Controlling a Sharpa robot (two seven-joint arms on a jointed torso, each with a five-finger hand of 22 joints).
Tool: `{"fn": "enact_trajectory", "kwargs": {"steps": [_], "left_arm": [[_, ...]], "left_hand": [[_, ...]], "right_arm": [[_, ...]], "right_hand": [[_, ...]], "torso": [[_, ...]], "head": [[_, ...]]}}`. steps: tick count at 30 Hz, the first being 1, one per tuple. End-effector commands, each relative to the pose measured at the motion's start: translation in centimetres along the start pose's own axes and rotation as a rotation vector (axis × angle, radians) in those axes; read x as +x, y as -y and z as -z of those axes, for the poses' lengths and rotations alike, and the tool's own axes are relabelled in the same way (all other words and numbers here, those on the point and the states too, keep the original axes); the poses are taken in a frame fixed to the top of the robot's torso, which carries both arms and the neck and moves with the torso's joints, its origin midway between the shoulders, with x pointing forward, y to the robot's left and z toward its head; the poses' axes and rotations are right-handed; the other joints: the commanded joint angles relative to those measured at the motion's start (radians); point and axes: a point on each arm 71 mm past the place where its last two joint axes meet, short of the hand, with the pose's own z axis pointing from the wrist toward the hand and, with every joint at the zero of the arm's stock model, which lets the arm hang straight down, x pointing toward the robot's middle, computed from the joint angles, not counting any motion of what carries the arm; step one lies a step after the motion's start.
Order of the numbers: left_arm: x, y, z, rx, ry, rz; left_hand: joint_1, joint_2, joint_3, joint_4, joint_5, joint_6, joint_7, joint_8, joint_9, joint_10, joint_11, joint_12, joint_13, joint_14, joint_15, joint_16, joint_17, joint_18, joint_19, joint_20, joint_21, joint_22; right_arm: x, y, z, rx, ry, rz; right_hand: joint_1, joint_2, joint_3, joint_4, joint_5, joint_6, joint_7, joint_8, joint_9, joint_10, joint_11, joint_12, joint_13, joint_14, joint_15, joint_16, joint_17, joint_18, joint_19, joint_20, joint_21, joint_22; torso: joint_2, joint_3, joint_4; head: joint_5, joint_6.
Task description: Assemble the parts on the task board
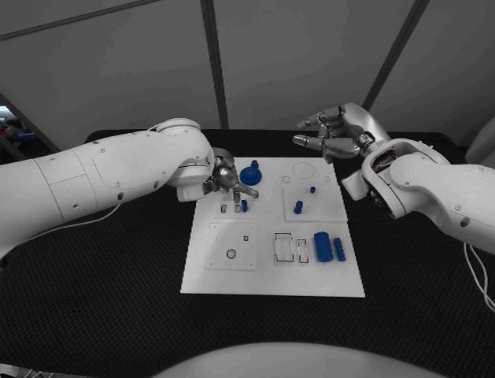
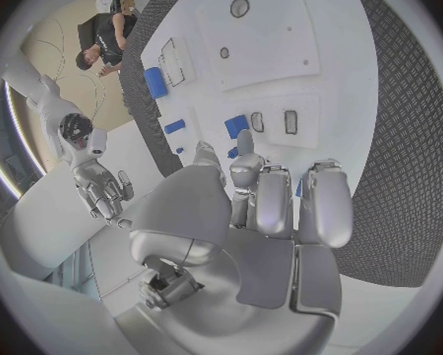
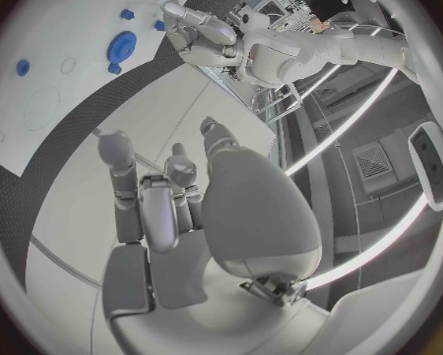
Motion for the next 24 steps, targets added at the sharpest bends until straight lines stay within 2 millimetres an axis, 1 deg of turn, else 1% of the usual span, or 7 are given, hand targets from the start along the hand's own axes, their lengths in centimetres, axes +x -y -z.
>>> {"fn": "enact_trajectory", "kwargs": {"steps": [1, 6, 9, 19, 24], "left_arm": [[0.04, 0.02, -0.07, -0.012, -0.019, -0.022], [0.03, 0.04, -0.23, -0.015, -0.023, -0.024], [0.05, 0.12, -0.33, -0.014, -0.024, -0.024], [0.24, 0.49, -0.51, -0.01, -0.032, -0.031], [0.19, 0.42, -0.59, -0.014, -0.034, -0.032]], "left_hand": [[0.013, 0.003, 0.004, -0.003, 0.003, -0.008, 0.001, 0.005, 0.003, -0.008, 0.003, -0.006, -0.001, 0.033, -0.001, -0.005, 0.0, -0.007, -0.01, 0.0, -0.005, -0.001], [0.019, 0.005, 0.006, -0.005, 0.004, -0.011, 0.001, 0.008, 0.01, -0.008, 0.003, -0.005, -0.001, 0.033, -0.001, -0.005, 0.0, -0.007, -0.01, 0.0, -0.005, -0.001], [0.022, 0.005, 0.008, -0.006, 0.005, -0.013, 0.001, 0.009, 0.013, -0.009, 0.003, -0.005, -0.002, 0.033, 0.0, -0.005, 0.0, -0.007, -0.011, 0.001, -0.005, -0.001], [0.03, 0.007, 0.012, -0.01, 0.006, -0.016, 0.001, 0.012, 0.02, -0.009, 0.003, -0.005, -0.003, 0.033, 0.0, -0.005, 0.0, -0.007, -0.01, 0.001, -0.005, 0.0], [0.037, 0.009, 0.016, -0.015, 0.006, -0.019, 0.001, 0.014, 0.027, -0.01, 0.003, -0.006, -0.004, 0.033, 0.0, -0.005, 0.0, -0.007, -0.011, 0.001, -0.006, 0.0]], "right_arm": [[0.04, -0.16, -0.06, -0.006, -0.008, 0.003], [0.06, -0.16, -0.07, -0.006, -0.009, 0.003], [0.08, -0.16, -0.07, -0.006, -0.009, 0.003], [0.18, -0.18, -0.13, -0.005, -0.013, 0.004], [0.2, -0.18, -0.15, -0.004, -0.014, 0.005]], "right_hand": [[-0.003, 0.002, -0.007, 0.001, 0.006, 0.001, 0.0, 0.007, -0.001, -0.009, 0.001, -0.005, -0.001, 0.04, -0.007, -0.006, 0.037, 0.01, -0.007, 0.0, -0.006, -0.001], [-0.003, 0.003, -0.007, 0.001, 0.007, 0.001, 0.0, 0.007, -0.001, -0.009, 0.001, -0.005, -0.001, 0.04, -0.007, -0.006, 0.038, 0.01, -0.007, 0.0, -0.007, -0.001], [-0.003, 0.004, -0.007, 0.001, 0.008, 0.0, 0.0, 0.007, -0.001, -0.009, 0.001, -0.005, -0.001, 0.04, -0.007, -0.006, 0.038, 0.01, -0.007, 0.0, -0.007, -0.001], [-0.002, 0.006, -0.007, 0.001, 0.011, 0.0, 0.0, 0.008, -0.001, -0.009, 0.0, -0.006, -0.001, 0.04, -0.007, -0.007, 0.037, 0.011, -0.008, 0.0, -0.009, -0.004], [-0.001, 0.007, -0.007, 0.001, 0.013, 0.0, 0.0, 0.008, -0.001, -0.009, 0.0, -0.006, -0.002, 0.04, -0.007, -0.008, 0.037, 0.011, -0.007, -0.001, -0.01, -0.004]], "torso": [[0.0, 0.0, -0.0009], [0.001, 0.0001, -0.0009], [0.001, -0.0002, 0.0009], [0.001, -0.0003, -0.0001], [0.002, 0.0, 0.001]], "head": [[0.001, -0.002], [0.0, -0.004], [-0.001, -0.007], [0.0, -0.01], [-0.001, -0.013]]}}
